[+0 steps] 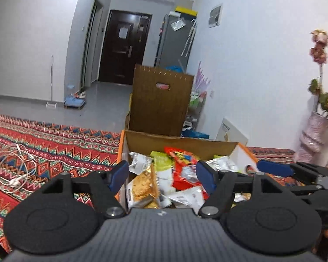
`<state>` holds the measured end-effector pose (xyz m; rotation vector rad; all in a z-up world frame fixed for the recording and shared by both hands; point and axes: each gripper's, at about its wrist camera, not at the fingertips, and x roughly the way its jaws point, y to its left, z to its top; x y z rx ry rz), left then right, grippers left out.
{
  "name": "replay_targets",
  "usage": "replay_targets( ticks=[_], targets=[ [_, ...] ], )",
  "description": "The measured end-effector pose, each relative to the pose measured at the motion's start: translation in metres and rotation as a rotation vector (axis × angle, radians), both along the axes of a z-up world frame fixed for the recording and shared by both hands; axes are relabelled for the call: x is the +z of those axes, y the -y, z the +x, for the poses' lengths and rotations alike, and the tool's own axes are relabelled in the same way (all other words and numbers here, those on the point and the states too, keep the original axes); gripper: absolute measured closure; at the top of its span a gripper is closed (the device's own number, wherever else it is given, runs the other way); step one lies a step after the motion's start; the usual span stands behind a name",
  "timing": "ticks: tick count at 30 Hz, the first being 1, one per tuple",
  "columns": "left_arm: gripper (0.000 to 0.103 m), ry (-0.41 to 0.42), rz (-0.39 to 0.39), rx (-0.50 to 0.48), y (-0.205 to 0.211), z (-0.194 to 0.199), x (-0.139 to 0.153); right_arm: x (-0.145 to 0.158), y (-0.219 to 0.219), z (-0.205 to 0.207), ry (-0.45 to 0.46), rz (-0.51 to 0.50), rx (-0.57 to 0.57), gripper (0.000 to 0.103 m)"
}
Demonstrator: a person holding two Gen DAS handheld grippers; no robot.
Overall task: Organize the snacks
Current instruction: 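Lower both packets into the orange box and open both tools, then move both tools back over the remaining pink and biscuit packets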
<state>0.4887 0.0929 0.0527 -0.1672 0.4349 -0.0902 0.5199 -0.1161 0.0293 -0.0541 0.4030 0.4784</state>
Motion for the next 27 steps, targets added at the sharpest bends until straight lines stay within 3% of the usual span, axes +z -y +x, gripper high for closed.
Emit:
replay_targets(
  ticks=[5,11,19,27],
  targets=[
    [0.032,0.032,0.045,-0.018,0.013,-0.058,0.016,0.021,0.032,-0.058,0.035,-0.044,-0.015,0.026],
    [0.031,0.04,0.06,-0.016,0.023,-0.148,0.017,0.023,0.072,-0.143,0.032,-0.084,-0.031,0.024],
    [0.03,0.019,0.027,0.04,0.028,-0.27,0.001,-0.004,0.106,-0.251,-0.037,-0.137,-0.065,0.015],
    [0.024,-0.102,0.022,0.045,0.035,-0.352,-0.039,-0.033,0.121,-0.343,-0.106,-0.086,-0.109,0.014]
  ],
)
